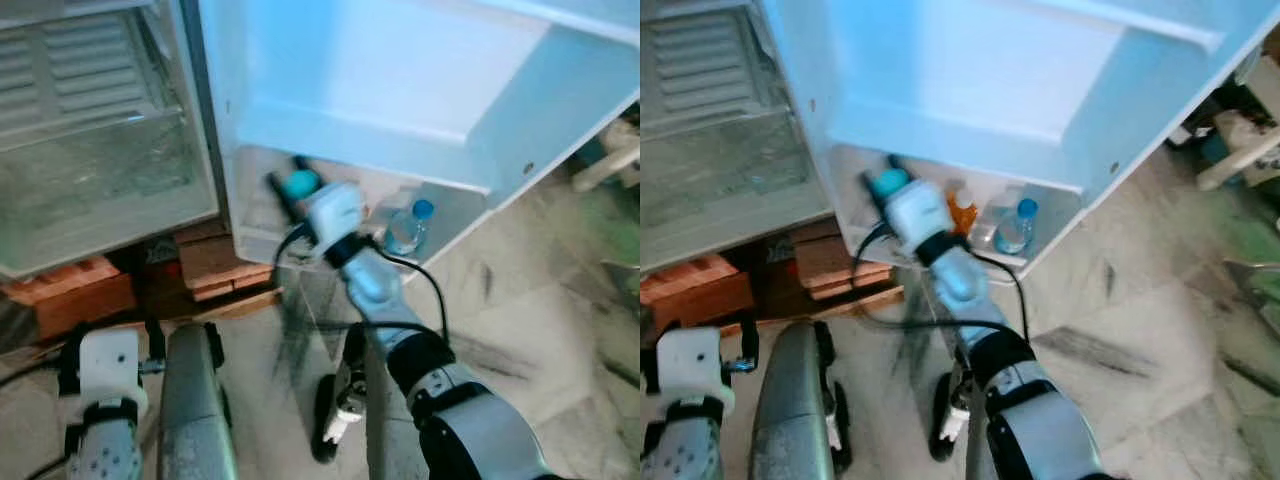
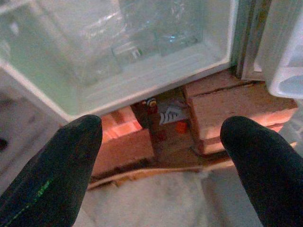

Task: Restocking fridge

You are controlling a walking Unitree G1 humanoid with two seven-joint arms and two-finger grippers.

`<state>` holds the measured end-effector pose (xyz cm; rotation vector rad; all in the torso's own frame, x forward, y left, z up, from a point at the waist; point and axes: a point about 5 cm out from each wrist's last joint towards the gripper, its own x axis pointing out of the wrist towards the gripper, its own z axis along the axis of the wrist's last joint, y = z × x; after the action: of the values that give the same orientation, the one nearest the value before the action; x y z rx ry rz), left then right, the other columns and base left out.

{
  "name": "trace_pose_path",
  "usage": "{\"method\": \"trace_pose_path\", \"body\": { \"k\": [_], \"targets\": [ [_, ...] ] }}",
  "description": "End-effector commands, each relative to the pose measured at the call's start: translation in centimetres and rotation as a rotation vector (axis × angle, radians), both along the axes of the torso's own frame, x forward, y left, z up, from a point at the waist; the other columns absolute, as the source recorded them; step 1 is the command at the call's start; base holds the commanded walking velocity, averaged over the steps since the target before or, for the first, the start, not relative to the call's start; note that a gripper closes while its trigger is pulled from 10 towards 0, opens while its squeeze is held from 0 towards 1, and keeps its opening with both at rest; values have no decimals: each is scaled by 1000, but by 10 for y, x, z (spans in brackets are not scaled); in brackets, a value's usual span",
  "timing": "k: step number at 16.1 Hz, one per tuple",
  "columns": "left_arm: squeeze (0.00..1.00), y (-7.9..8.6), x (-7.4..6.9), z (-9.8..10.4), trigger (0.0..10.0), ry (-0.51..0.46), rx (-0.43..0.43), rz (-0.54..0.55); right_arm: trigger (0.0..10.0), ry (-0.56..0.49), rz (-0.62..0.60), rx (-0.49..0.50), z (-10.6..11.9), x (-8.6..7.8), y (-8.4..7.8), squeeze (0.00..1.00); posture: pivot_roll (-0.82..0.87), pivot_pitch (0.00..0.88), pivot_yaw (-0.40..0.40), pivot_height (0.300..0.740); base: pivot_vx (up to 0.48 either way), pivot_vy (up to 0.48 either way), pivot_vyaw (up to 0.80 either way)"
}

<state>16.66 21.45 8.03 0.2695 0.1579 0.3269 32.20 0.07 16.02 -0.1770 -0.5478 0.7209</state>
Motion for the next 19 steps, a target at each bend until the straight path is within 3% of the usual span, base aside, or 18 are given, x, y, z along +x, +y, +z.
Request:
{"method": "trace_pose_path", "body": {
  "k": [1,5,8,10,13,15,16,19],
  "targets": [
    [0,0,-13,-6,10000,43,-15,30,10000,-75,98,-22,6,-12,23,0,414,319,-175,563,0,0,0],
    [0,-3,-24,-3,10000,66,-39,35,10000,-182,169,-57,8,-27,39,0,452,356,-198,563,0,0,0],
    [0,-3,-26,1,10000,57,-29,16,10000,-413,290,-162,-1,-55,44,0,456,372,-190,563,0,0,0],
    [0,-1,-27,2,10000,55,-28,13,10000,-535,327,-198,7,-60,53,0,458,386,-193,563,0,0,0],
    [0,-4,-27,3,10000,54,-15,8,10000,-615,259,-343,-2,-50,53,0,463,391,-194,563,0,0,0],
    [0,-4,-28,5,10000,54,-14,4,10000,-675,169,-597,-33,-35,40,0,471,402,-187,563,0,0,0],
    [0,-5,-29,5,10000,56,-13,-4,10000,-688,144,-673,-41,-30,32,0,472,407,-185,563,0,0,0],
    [0,-8,-31,5,10000,62,-16,-14,10000,-616,54,-768,-52,-18,19,0,468,425,-183,563,0,0,0]
  ]
}}
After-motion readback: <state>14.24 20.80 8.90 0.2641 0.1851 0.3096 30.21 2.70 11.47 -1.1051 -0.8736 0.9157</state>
